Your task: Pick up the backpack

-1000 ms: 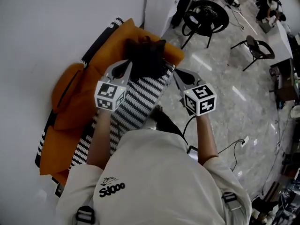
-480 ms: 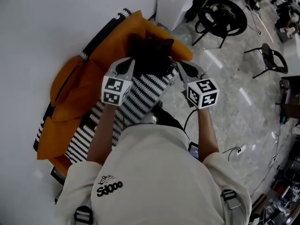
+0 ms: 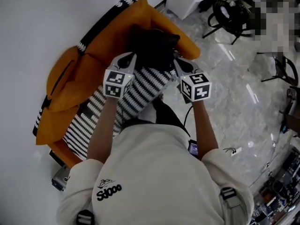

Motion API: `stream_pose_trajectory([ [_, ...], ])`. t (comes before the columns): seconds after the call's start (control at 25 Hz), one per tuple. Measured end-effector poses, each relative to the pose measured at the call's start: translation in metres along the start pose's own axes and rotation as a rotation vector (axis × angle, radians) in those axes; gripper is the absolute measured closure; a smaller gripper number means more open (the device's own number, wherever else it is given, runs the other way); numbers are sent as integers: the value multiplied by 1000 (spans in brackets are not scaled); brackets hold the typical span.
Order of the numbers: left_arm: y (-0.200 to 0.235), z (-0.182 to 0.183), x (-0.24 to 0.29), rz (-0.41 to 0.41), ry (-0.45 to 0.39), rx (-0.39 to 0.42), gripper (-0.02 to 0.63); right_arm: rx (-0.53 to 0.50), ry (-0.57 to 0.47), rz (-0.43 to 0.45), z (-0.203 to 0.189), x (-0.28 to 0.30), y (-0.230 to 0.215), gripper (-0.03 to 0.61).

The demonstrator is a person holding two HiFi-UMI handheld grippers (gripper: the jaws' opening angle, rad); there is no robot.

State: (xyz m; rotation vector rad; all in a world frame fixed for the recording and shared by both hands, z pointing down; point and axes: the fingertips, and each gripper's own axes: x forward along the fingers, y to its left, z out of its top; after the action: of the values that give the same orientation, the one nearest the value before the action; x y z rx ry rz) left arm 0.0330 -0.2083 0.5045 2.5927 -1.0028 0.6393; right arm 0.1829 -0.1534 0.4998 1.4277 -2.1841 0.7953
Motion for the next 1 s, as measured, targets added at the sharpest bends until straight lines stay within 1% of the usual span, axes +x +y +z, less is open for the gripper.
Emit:
stream_pose_trajectory([
  [0.12,10,-10,24,22,16,-69,603,100,13,40,-13,25,-18,574],
  [0.2,19,-18,40,29,25,-101,603,112,37,59,-20,43,-28,574],
  [0.28,28,-28,56,40,45,-127,589,94,66,76,-27,62,-36,564],
  [0.48,43,-62,92,50,117,-182,516,80,145,145,-46,104,-44,488],
  [0.6,47,-81,109,48,151,-219,480,87,196,184,-62,127,-42,414],
  [0.72,49,-100,125,40,187,-250,434,115,219,184,-72,148,-47,360],
  [0.8,47,-114,134,14,224,-259,384,139,222,177,-77,160,-51,331],
  [0.92,49,-134,143,-3,288,-258,374,159,235,197,-86,176,-52,307],
  [1.0,54,-142,148,10,303,-274,367,167,249,216,-92,185,-53,301],
])
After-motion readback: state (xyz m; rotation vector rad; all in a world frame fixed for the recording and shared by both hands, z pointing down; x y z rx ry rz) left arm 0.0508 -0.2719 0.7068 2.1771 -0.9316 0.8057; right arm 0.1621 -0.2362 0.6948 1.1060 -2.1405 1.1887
